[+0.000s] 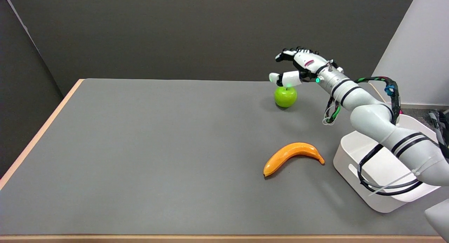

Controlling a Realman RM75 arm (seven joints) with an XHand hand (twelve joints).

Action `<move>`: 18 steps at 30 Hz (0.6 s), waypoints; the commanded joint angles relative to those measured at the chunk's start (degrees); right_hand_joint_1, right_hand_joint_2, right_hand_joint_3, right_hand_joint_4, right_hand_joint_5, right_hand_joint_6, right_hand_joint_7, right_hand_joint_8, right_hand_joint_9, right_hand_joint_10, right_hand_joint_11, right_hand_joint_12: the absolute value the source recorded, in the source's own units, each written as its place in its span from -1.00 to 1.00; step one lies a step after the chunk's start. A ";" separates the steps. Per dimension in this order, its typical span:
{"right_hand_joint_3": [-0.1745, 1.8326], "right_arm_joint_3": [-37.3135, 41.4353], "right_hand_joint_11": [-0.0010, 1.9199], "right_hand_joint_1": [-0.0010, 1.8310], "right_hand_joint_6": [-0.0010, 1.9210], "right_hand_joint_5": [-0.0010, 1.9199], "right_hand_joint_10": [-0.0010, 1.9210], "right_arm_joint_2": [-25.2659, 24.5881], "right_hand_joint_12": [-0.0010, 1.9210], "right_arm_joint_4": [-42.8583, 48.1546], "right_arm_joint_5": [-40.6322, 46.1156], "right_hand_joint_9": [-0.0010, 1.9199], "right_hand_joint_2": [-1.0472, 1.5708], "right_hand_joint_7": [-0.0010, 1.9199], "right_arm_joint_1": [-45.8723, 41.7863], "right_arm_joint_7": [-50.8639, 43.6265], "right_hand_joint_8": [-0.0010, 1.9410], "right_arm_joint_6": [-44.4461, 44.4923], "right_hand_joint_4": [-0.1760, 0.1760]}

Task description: Pick up the green apple.

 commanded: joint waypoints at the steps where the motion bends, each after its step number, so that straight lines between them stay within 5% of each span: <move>1: 0.10 -2.38 -1.00 -0.62 -0.44 -0.74 -0.33 -1.79 0.09 -8.13 0.78 -0.96 0.21 -0.75 1.87 -0.18 -0.59 -1.88 0.21; 18: 0.12 -9.38 -1.00 -0.56 -0.45 -0.75 -0.34 -4.99 0.11 -16.01 0.78 -0.95 0.22 -0.76 7.44 -0.01 -0.60 1.64 0.25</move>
